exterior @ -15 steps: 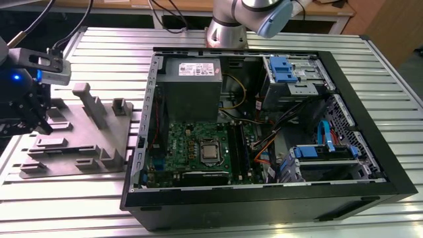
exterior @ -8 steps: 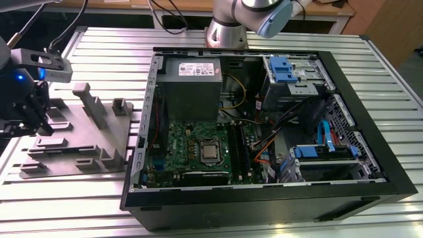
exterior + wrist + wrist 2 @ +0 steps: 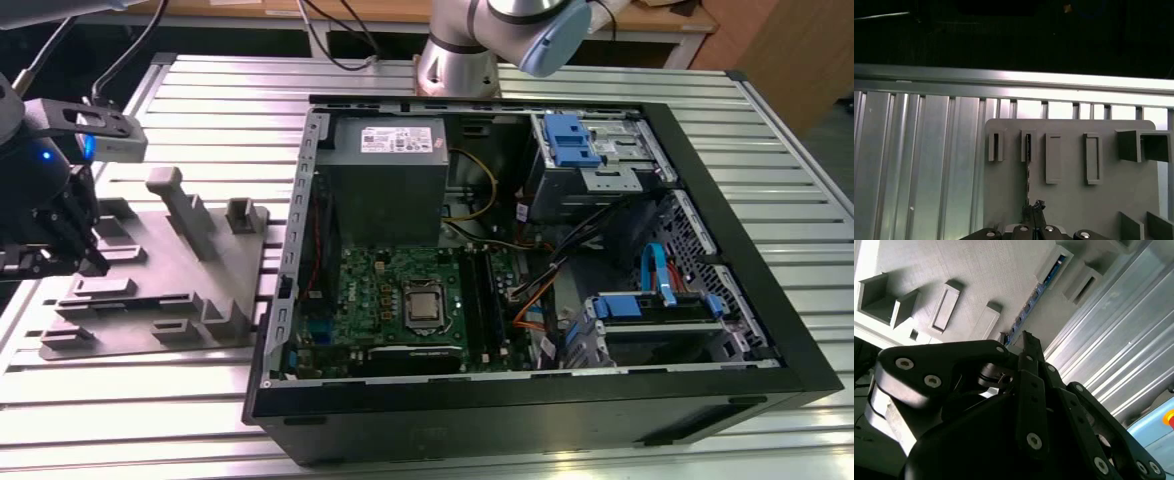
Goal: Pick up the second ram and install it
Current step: 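Pick up the second ram and move it above second insertion slot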
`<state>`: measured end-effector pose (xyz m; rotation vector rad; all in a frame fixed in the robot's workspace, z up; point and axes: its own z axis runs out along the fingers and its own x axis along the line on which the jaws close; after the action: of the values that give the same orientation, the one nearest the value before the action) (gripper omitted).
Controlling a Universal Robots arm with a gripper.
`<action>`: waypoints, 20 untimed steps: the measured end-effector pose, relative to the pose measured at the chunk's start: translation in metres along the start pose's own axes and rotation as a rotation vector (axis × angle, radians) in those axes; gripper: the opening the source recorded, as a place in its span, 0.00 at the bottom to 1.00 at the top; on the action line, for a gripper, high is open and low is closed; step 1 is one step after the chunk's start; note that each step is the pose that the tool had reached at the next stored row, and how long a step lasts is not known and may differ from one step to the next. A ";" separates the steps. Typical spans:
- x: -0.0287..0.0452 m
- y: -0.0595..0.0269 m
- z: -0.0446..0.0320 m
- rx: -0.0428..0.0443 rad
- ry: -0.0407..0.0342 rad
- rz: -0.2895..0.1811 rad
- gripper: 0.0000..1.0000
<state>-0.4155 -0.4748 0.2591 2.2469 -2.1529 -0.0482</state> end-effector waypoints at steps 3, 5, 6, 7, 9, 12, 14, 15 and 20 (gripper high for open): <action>0.0000 -0.0001 0.0038 0.0004 -0.0003 0.000 0.10; 0.0000 -0.0002 0.0073 0.0003 -0.0002 -0.001 0.10; 0.0000 -0.0003 0.0091 0.0003 -0.0001 -0.001 0.10; 0.0000 -0.0004 0.0108 0.0002 -0.0001 -0.001 0.10; 0.0000 -0.0005 0.0145 0.0002 -0.0001 -0.001 0.10; 0.0000 -0.0008 0.0199 0.0003 -0.0001 -0.001 0.10; 0.0000 -0.0009 0.0235 0.0002 -0.0001 -0.001 0.10; 0.0000 -0.0010 0.0254 0.0001 0.0000 -0.001 0.10; 0.0001 -0.0014 0.0345 0.0002 -0.0001 -0.001 0.10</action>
<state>-0.4156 -0.4748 0.2246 2.2481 -2.1520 -0.0480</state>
